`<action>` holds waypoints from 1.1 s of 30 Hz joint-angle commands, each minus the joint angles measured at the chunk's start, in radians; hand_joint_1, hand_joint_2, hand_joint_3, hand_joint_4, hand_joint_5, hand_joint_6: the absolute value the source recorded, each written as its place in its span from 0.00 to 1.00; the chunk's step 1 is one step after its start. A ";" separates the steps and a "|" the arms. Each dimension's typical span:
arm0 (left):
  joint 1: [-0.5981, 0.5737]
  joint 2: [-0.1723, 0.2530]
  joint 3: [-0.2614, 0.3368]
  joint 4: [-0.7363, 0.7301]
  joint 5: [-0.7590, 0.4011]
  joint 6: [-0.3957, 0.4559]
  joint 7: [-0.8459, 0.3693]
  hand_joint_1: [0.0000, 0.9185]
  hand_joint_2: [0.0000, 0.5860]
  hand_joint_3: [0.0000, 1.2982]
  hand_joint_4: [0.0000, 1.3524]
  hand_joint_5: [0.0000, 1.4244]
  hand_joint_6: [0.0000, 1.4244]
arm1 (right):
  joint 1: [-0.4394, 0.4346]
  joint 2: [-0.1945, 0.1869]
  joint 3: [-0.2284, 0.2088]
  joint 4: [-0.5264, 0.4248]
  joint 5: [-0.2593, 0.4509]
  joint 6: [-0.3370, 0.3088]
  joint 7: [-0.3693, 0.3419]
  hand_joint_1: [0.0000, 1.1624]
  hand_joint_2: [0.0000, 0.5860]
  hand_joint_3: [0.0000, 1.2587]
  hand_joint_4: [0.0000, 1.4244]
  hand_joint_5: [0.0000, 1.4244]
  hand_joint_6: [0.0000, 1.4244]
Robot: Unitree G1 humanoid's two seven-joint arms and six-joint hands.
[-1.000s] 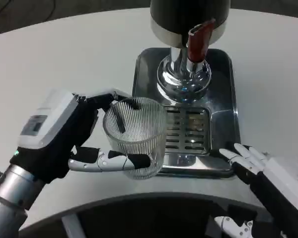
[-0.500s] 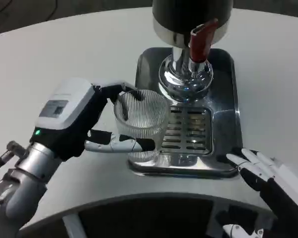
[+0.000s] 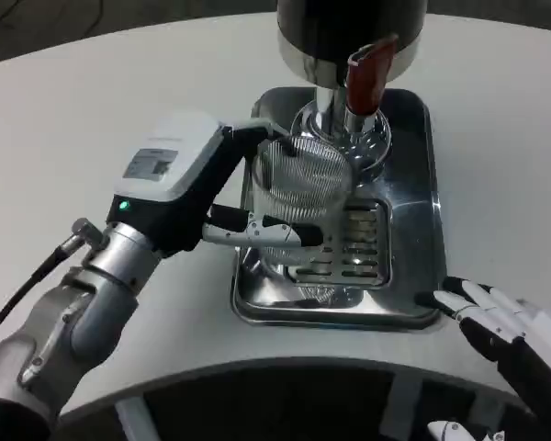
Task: Grasp the cup under the faucet to collect the drink, then remove the cup.
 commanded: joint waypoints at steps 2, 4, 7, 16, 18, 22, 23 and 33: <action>-0.060 -0.016 -0.046 0.069 0.005 -0.021 0.051 0.54 0.32 0.78 0.91 1.00 1.00 | 0.026 -0.004 -0.023 -0.018 0.018 -0.012 -0.012 0.43 0.72 0.09 0.01 0.00 0.00; -0.071 -0.025 -0.061 0.087 0.006 -0.026 0.062 0.54 0.32 0.78 0.91 1.00 1.00 | 0.030 -0.006 -0.031 -0.020 0.022 -0.012 -0.011 0.43 0.72 0.09 0.01 0.00 0.00; -0.084 -0.035 -0.080 0.102 0.005 -0.029 0.076 0.54 0.32 0.78 0.91 1.00 1.00 | 0.034 -0.008 -0.040 -0.020 0.029 -0.011 -0.008 0.43 0.72 0.09 0.01 0.00 0.00; -0.110 -0.057 -0.125 0.136 0.009 -0.042 0.097 0.54 0.32 0.78 0.91 1.00 1.00 | 0.035 -0.011 -0.058 -0.021 0.050 -0.010 -0.010 0.42 0.72 0.10 0.01 0.00 0.00; -0.116 -0.059 -0.133 0.143 0.008 -0.045 0.101 0.54 0.32 0.78 0.91 1.00 1.00 | 0.036 -0.012 -0.064 -0.020 0.057 -0.007 -0.008 0.42 0.72 0.10 0.01 0.00 0.00; -0.128 -0.064 -0.146 0.154 0.010 -0.045 0.108 0.54 0.32 0.78 0.91 1.00 1.00 | 0.042 -0.011 -0.072 -0.021 0.068 -0.009 -0.008 0.42 0.72 0.10 0.02 0.00 0.00; -0.131 -0.065 -0.150 0.159 0.012 -0.043 0.111 0.54 0.32 0.78 0.91 1.00 1.00 | 0.043 -0.011 -0.073 -0.021 0.070 -0.009 -0.008 0.42 0.72 0.10 0.02 0.00 0.00; -0.149 -0.067 -0.183 0.186 0.026 -0.022 0.125 0.53 0.31 0.77 0.87 0.99 1.00 | 0.054 -0.012 -0.091 -0.021 0.086 -0.012 -0.007 0.42 0.72 0.10 0.02 0.00 0.00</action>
